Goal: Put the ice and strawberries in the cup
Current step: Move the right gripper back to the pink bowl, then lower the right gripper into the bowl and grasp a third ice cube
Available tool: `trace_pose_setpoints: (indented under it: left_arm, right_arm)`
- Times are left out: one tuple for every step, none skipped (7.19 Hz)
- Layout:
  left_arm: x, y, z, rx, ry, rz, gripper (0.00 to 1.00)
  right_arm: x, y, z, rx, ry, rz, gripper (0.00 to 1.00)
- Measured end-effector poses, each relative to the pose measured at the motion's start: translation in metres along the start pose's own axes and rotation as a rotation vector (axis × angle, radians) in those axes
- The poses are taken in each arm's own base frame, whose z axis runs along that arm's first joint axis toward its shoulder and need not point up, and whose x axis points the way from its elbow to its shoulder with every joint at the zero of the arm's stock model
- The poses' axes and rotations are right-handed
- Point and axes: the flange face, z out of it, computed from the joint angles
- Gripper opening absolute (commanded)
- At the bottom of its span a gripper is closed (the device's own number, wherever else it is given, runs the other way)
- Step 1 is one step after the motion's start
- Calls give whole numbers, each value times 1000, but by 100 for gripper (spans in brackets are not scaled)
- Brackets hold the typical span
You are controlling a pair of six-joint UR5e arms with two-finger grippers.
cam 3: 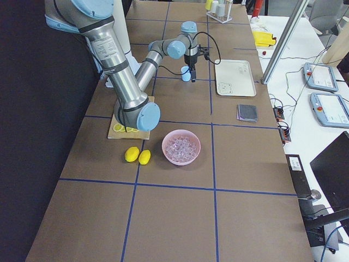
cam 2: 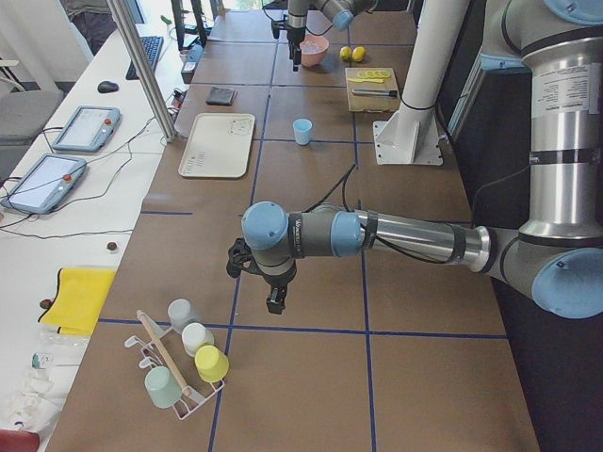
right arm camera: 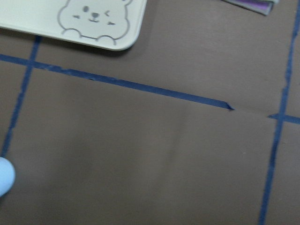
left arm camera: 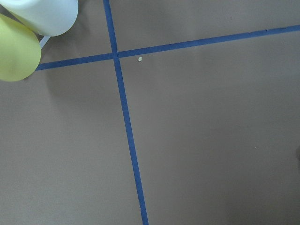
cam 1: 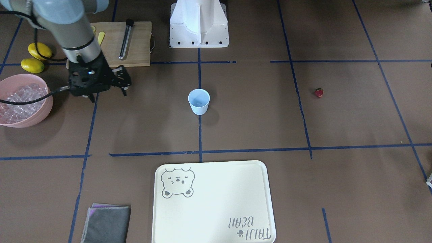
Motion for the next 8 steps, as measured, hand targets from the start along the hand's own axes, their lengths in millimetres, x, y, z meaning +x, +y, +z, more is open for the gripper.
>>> trace_pose_setpoints:
  left_arm:
    - [0,0,0,0,0,0,100]
    - [0,0,0,0,0,0,100]
    - [0,0,0,0,2,0,100]
    - [1,0,0,2,8,0,100]
    - [2,0,0,3,18,0,100]
    - [2,0,0,4,23,0,100]
    - [2,0,0,5,24,0,100]
    - [2,0,0,5,25,0,100]
  right_arm:
    - [69,16,0,-3,-8,-33,99]
    - [126,34,-4,-12,-13,-54,99]
    - [167,53,-6,-25,-15,-62,99]
    - [197,72,-1,-32,-6,-63,98]
    - [220,87,11,-29,11,-61,96]
    - [234,92,22,-25,27,-58,93]
    - [244,95,32,-29,44,-50,93]
    - [253,97,41,-39,65,-43,93]
